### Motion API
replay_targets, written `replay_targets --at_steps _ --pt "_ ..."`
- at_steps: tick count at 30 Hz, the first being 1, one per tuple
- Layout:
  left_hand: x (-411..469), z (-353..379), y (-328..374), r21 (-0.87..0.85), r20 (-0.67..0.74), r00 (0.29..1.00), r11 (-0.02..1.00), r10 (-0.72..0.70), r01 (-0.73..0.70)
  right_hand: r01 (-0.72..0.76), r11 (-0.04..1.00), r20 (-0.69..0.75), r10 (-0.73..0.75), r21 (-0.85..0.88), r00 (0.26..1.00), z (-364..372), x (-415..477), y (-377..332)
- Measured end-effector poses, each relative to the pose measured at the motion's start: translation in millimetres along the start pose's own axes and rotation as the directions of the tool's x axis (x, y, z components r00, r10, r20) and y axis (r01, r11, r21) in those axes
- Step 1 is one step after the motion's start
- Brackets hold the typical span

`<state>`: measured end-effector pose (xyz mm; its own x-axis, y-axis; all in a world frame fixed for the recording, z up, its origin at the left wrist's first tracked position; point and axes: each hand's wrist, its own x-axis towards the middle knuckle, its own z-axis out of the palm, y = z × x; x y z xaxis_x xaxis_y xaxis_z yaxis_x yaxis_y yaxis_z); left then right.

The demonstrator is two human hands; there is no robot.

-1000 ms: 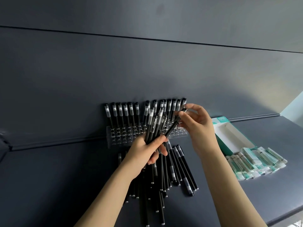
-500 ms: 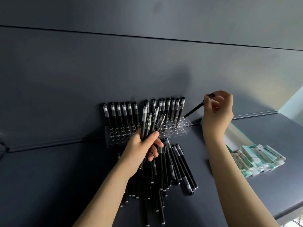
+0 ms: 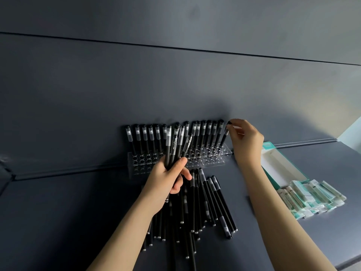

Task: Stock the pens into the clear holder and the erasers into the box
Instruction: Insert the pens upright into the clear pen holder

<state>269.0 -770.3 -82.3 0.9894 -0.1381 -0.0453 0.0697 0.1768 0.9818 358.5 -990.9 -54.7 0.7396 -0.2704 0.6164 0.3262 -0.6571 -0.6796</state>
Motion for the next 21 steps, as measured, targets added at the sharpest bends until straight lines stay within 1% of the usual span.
replay_targets --at_steps 4,6,7,8,10,12,17,18,19,21 --pt "-3 -3 4 0.003 0.021 0.999 1.0 0.025 -0.025 -0.027 0.997 -0.001 0.027 0.078 1.0 -6 -14 -17" --pt "-4 -5 8 -0.012 0.024 0.999 0.999 0.035 -0.035 -0.034 0.993 0.048 0.028 0.116 0.998 -5 -27 -33" --pt "-6 -5 10 -0.025 0.023 0.999 0.999 0.038 -0.038 -0.055 0.985 0.123 0.035 0.161 0.992 -3 -35 -43" --pt "-7 -6 12 -0.04 0.019 0.999 0.998 0.04 -0.039 -0.105 0.968 0.227 0.051 0.23 0.973 -2 -43 -54" --pt "-12 -11 15 -0.05 0.012 0.999 0.998 0.038 -0.037 -0.251 0.892 0.421 0.077 0.377 0.904 1 -59 -76" --pt "-19 -18 16 -0.026 0.021 0.999 0.999 0.029 -0.029 -0.358 0.808 0.5 0.092 0.468 0.861 4 -70 -92" --pt "-37 -41 21 0.007 0.006 1.0 1.0 0.004 -0.004 -0.487 0.678 0.589 0.099 0.55 0.802 11 -86 -117" --pt "-41 -45 22 0.007 0.004 1.0 1.0 -0.002 0.002 -0.502 0.657 0.592 0.103 0.563 0.799 13 -88 -121" --pt "-44 -50 24 0.006 0.001 1.0 1.0 -0.008 0.008 -0.505 0.637 0.579 0.112 0.582 0.808 14 -90 -125" --pt "-51 -63 27 0.005 -0.026 1.0 1.0 -0.017 0.017 -0.484 0.587 0.505 0.143 0.649 0.851 19 -92 -132"
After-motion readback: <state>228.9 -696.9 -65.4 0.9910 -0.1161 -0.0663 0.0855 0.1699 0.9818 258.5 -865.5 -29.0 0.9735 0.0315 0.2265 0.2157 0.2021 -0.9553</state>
